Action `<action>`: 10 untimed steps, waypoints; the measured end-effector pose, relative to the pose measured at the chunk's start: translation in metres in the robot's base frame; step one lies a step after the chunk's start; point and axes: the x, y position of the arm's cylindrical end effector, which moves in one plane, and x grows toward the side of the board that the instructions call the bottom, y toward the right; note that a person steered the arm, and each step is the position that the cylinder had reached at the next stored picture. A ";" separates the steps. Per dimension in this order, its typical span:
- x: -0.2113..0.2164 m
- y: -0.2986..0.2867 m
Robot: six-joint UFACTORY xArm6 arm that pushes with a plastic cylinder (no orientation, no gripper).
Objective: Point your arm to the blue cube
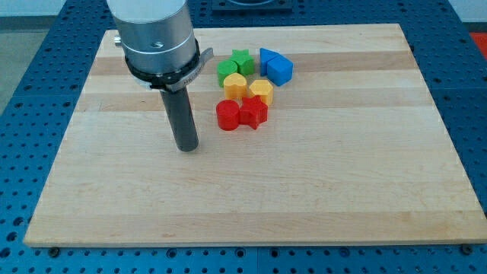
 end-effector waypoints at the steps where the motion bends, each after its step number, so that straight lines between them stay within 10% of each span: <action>1: 0.018 0.000; 4: 0.078 0.026; 10: -0.088 0.242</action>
